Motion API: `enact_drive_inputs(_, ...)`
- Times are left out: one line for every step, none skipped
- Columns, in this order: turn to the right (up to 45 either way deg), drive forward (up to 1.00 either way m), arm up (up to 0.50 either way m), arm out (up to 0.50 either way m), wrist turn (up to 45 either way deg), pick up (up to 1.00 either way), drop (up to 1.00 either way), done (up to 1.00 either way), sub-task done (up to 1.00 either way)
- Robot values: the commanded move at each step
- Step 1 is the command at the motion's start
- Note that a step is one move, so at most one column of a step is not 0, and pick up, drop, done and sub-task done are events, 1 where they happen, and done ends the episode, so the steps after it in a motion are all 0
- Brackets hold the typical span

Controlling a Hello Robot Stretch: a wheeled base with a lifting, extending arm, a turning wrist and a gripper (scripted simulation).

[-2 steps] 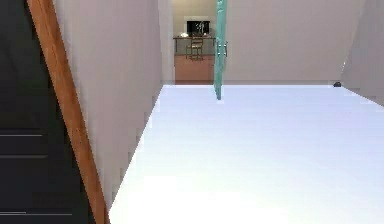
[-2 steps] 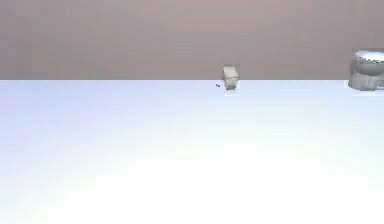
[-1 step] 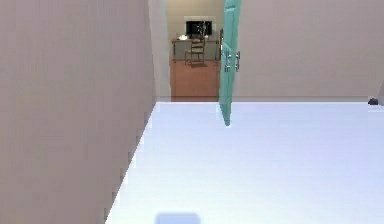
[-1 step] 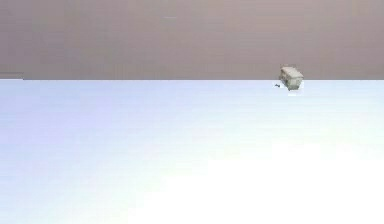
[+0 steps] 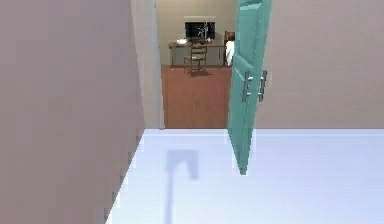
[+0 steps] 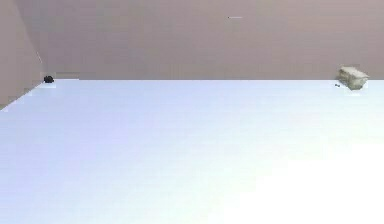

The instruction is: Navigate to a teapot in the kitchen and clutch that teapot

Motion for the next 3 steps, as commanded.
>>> enact_drive_inputs(0.0,1.0,0.0,0.0,0.0,0.0,0.0,0.0,0.0)
enact_drive_inputs(0.0,0.85,0.0,0.0,0.0,0.0,0.0,0.0,0.0)
enact_drive_inputs(0.0,0.9,0.0,0.0,0.0,0.0,0.0,0.0,0.0)
